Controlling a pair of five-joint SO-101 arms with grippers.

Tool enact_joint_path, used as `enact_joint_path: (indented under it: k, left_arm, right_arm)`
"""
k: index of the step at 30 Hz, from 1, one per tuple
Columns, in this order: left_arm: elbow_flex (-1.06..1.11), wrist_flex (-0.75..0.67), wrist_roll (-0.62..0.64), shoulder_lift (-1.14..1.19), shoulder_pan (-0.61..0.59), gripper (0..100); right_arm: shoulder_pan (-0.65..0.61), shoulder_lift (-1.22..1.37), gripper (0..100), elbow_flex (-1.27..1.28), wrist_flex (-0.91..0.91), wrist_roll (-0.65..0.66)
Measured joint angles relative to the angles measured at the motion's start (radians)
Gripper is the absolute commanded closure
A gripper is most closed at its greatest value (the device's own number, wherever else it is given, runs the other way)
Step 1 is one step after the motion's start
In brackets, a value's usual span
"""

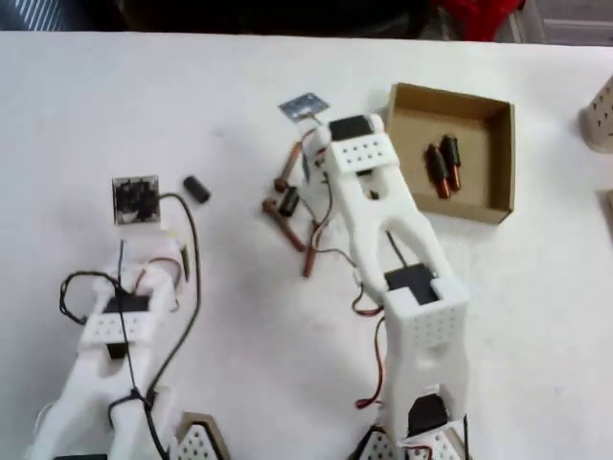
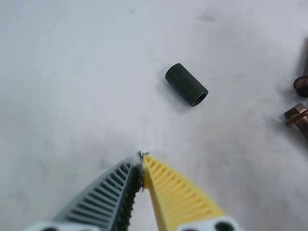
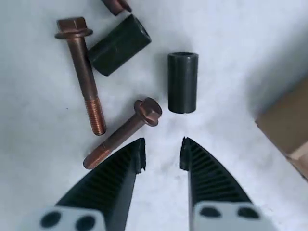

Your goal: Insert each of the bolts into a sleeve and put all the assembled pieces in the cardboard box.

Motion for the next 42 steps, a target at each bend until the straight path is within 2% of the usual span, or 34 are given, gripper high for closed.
enact_joint_path:
  k: [3, 8, 10, 16, 22, 27, 40, 42]
  left_arm:
    - [0.0, 0.0, 0.0, 0.0, 0.0, 98]
    - [0.0, 0.0, 0.0, 0.0, 0.0, 98]
    - [0.0, 0.0, 0.0, 0.0, 0.0, 98]
    - [0.0, 0.0, 0.0, 0.0, 0.0, 98]
    - [0.0, 0.0, 0.0, 0.0, 0.0, 98]
    - [0.0, 0.0, 0.0, 0.0, 0.0, 98]
    - [0.0, 0.0, 0.0, 0.0, 0.0, 98]
    - [0.0, 0.0, 0.0, 0.0, 0.0, 98]
  right_arm:
    - [-0.026, -0.002, 86.5, 0.008, -0.037, 0.02]
    - [-0.032, -0.002, 68.5, 0.009, -0.078, 0.074]
    - [-0.028, -0.002, 64.2, 0.009, -0.092, 0.091]
    - [-0.005, 0.087, 67.6, 0.006, -0.164, 0.135]
    - [-0.003, 0.219, 75.0, -0.15, -0.16, 0.135]
    - [-0.002, 0.327, 76.9, -0.256, -0.147, 0.135]
    - [0.011, 0.44, 77.1, -0.479, 0.023, 0.14]
    - [0.012, 0.44, 80.9, -0.482, 0.035, 0.14]
